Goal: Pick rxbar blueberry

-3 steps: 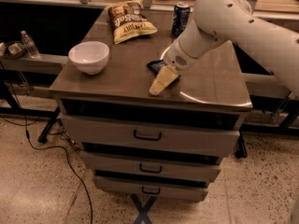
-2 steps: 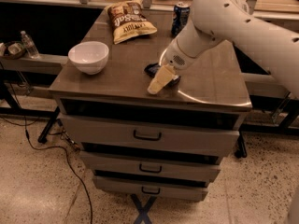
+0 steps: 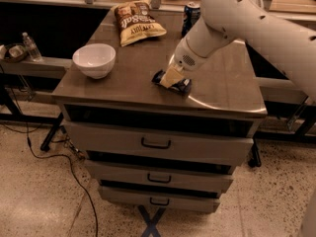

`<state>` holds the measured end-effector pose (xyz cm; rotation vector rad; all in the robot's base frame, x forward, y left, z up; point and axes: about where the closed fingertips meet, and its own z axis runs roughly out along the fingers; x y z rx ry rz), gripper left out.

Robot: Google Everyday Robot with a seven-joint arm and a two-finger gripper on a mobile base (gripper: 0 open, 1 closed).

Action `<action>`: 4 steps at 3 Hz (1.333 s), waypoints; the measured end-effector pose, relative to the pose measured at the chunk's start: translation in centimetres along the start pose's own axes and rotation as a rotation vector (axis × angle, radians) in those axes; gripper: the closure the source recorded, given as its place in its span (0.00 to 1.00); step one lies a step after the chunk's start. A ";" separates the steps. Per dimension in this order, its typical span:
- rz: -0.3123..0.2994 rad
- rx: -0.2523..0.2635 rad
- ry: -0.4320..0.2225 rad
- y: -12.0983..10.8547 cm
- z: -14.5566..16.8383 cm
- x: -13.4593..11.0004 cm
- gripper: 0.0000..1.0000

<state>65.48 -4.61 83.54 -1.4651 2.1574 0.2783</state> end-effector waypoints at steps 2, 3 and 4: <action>-0.076 0.024 -0.170 -1.9 -8.0 -2.3 1.00; -0.105 0.031 -0.279 -3.9 -11.3 -3.8 1.00; -0.118 0.060 -0.324 -4.9 -13.4 -5.1 1.00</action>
Offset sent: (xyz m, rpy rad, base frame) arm 0.0031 -0.0404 0.1406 0.1977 -0.2200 0.1088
